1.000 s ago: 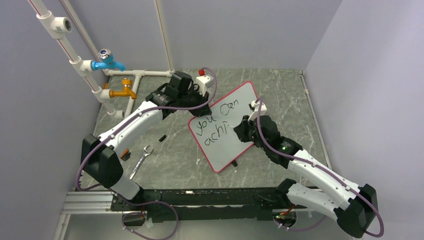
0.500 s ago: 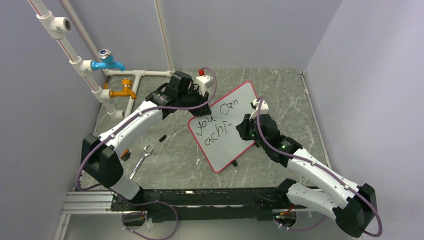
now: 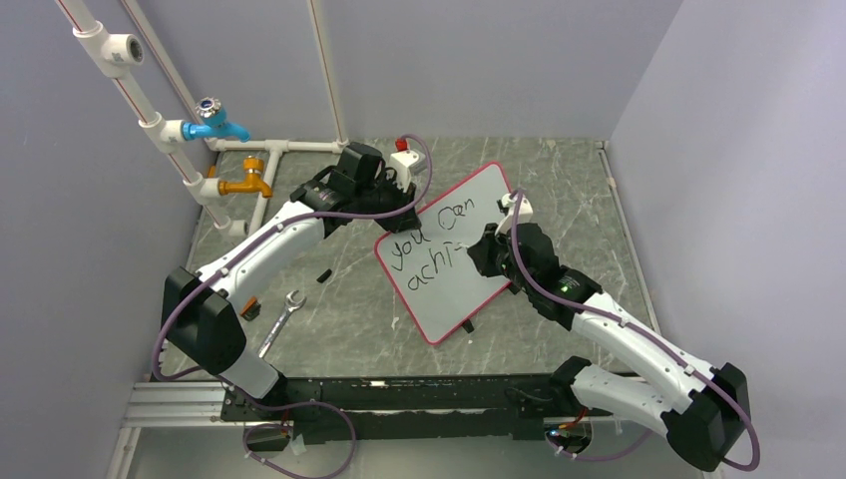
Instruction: Write a sentence on the whiteboard
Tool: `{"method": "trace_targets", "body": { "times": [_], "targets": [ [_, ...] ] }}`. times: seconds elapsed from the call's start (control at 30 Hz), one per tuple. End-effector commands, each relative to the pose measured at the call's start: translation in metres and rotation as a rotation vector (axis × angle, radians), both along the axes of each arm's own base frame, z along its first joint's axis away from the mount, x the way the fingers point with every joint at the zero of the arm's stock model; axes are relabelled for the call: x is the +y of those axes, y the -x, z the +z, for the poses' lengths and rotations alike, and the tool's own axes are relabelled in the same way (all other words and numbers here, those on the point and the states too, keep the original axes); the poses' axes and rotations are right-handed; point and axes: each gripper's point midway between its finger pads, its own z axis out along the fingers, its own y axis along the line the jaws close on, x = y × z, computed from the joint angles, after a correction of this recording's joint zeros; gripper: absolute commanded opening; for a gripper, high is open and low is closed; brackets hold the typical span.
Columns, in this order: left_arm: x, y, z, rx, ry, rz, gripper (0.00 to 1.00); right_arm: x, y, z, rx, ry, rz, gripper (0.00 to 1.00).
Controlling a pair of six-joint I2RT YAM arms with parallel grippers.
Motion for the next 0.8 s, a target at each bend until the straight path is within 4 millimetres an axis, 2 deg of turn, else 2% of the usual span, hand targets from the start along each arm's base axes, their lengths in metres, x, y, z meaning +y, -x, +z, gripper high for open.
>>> {"method": "trace_targets", "body": {
  "times": [0.0, 0.23, 0.4, 0.77],
  "targets": [
    [-0.003, -0.014, 0.019, -0.125, 0.002, -0.012, 0.0, 0.021, 0.0, 0.019, -0.038, -0.068, 0.092, 0.0],
    [-0.003, -0.014, 0.02, -0.127, 0.006, -0.011, 0.0, 0.022, 0.011, -0.004, 0.023, -0.057, 0.122, 0.0],
    [-0.002, -0.014, 0.021, -0.128, 0.007, -0.01, 0.0, 0.016, 0.019, -0.023, 0.066, -0.045, 0.108, 0.0],
    [-0.002, -0.014, 0.022, -0.132, 0.005, -0.009, 0.0, -0.004, 0.021, -0.039, 0.096, 0.011, 0.028, 0.0]
  ]
}}
